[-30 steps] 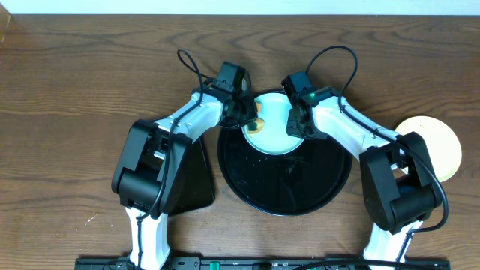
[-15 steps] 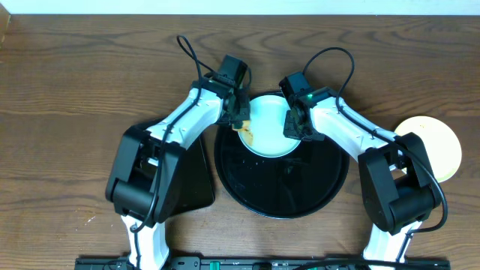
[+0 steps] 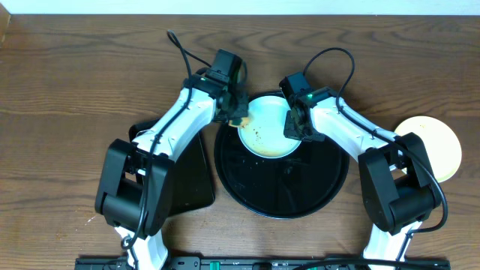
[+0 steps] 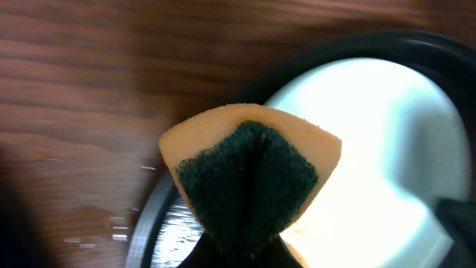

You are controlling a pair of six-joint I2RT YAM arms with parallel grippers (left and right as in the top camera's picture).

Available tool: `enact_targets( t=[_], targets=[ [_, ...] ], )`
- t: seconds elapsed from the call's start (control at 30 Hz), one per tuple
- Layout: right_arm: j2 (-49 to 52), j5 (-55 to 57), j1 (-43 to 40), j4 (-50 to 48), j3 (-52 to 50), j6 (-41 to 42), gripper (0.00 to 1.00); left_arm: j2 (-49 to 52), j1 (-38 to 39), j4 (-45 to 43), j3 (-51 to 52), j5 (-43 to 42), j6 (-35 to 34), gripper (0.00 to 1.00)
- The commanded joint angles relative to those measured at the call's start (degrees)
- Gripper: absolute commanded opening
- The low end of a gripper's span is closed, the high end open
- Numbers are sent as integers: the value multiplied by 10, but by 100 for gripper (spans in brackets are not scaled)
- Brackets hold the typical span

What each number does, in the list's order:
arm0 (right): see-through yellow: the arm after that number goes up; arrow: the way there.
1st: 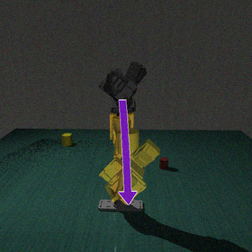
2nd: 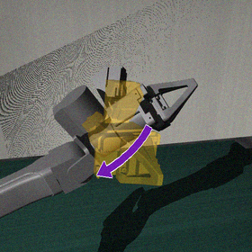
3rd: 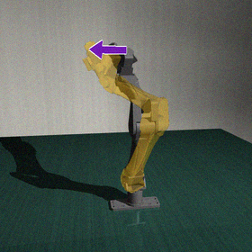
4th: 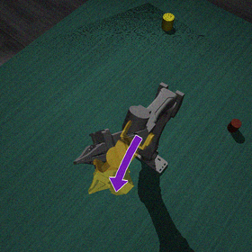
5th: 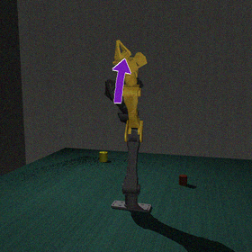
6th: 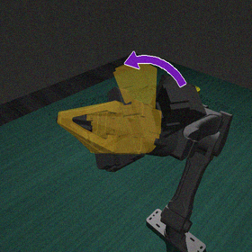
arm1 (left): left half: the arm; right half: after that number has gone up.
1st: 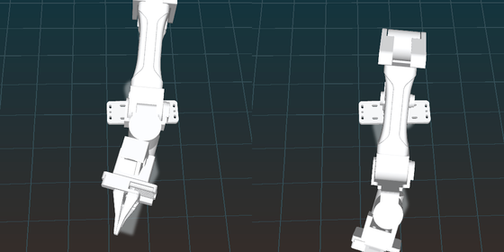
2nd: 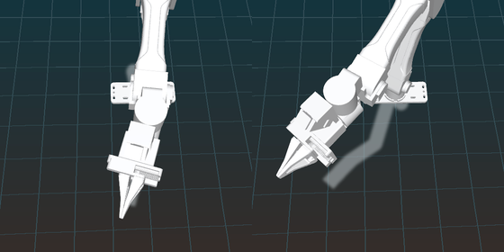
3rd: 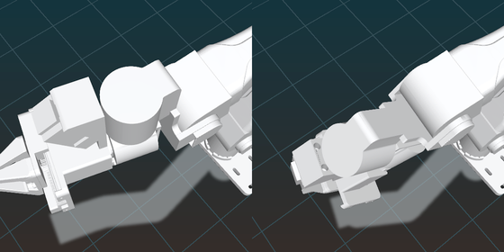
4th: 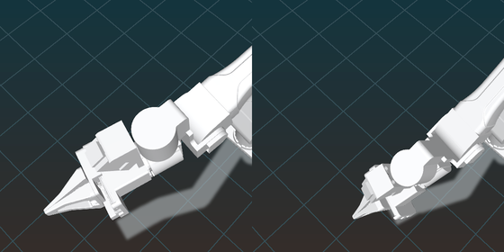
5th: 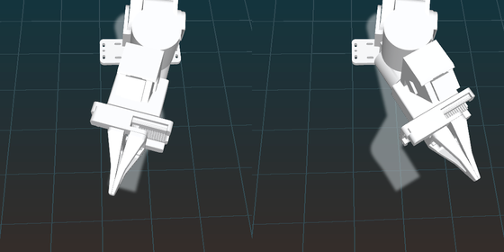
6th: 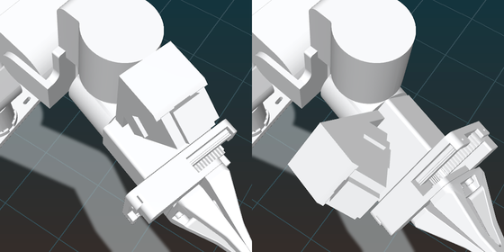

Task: Clean dirty plates on tray and stack at the side
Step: 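Scrub the pale green plate with the left sponge while the right gripper holds it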

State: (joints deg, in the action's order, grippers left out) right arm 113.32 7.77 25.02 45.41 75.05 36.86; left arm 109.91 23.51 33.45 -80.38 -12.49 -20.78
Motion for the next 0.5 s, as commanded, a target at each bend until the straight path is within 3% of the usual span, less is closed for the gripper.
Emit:
enact_targets(
  t=[0.0, 0.47],
  targets=[
    [21, 10, 1, 18, -25, 7, 2, 6, 19, -21, -4, -87, -52, 7],
    [21, 10, 1, 20, -25, 8, 2, 118, 40, -109, -4, -187, -175, 7]
  ],
)
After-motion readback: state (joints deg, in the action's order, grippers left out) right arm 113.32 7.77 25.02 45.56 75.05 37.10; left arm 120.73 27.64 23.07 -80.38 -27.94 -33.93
